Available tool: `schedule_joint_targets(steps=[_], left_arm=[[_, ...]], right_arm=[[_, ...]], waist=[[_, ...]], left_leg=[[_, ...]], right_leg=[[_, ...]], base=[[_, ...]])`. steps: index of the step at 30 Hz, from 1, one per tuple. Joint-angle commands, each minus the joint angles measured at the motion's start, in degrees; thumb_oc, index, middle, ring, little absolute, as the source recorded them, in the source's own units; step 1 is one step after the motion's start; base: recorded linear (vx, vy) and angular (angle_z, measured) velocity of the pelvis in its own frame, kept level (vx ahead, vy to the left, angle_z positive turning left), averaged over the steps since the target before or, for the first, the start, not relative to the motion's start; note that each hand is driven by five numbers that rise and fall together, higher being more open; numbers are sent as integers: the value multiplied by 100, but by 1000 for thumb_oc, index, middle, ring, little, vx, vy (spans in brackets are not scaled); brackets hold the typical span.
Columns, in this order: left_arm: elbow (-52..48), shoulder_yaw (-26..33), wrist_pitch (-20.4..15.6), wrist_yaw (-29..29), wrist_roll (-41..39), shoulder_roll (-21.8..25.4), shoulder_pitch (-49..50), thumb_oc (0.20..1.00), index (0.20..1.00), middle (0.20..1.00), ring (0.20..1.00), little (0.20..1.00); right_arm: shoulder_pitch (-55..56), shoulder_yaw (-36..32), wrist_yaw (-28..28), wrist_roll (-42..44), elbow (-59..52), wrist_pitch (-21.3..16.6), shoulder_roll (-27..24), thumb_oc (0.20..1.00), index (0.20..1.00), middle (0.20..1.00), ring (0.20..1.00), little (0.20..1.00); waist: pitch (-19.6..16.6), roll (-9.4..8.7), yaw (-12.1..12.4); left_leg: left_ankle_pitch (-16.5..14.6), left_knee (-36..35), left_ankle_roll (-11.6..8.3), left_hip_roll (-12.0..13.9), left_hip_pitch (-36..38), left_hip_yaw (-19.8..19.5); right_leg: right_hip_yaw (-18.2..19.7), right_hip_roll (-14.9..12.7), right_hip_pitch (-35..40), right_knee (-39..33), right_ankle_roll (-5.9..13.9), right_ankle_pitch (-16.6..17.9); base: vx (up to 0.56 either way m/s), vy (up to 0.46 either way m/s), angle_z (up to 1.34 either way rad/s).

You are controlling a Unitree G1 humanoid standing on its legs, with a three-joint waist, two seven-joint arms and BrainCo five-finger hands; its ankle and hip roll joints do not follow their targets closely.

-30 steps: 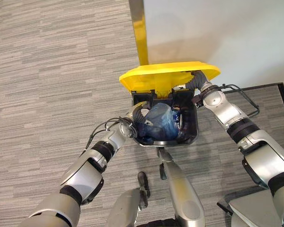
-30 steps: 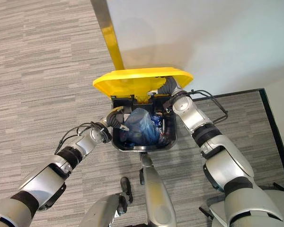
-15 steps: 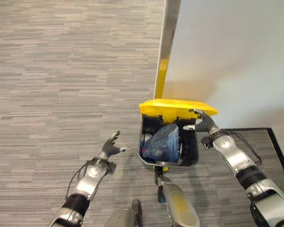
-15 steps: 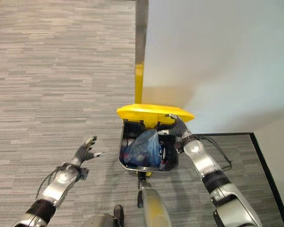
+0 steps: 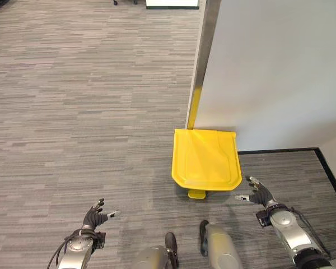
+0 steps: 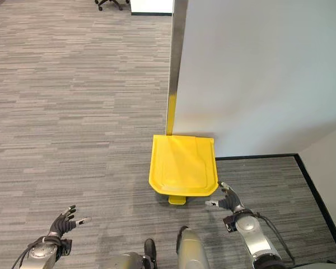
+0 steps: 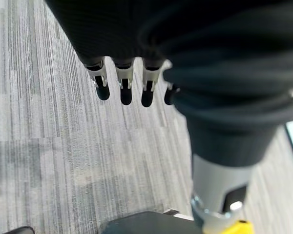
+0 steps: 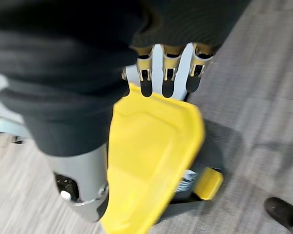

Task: Gather garbage on tea table into small bin, then transfer packed bag to large trash can.

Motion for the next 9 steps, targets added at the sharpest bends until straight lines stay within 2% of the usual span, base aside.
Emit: schedule_joint_targets(steps=[1,9], left_arm=[[-259,8,-183,-26,-114,147,132,1000,1000,1000,1000,1000],[-69,-2,-208,-47,-135,3,157,1000,1000,1000,1000,1000]], right_arm=[[-23,-59,-63,-9,-60,-225,-3,1000,1000,1000,1000,1000],[261,-194,-65,191,329,-218,106,1000,1000,1000,1000,1000]], waist=[[-294,-189,22],[-594,-195,-17]], left_leg=[[-892,195,-379,-4,214,-372],[-719,-199,-500,100,458,-385]], right_leg=[[66,319,-86,-840,102,687],[-16,420,474,-1674,26,780]], base=[[104,-88,-29],[85,-73,0]])
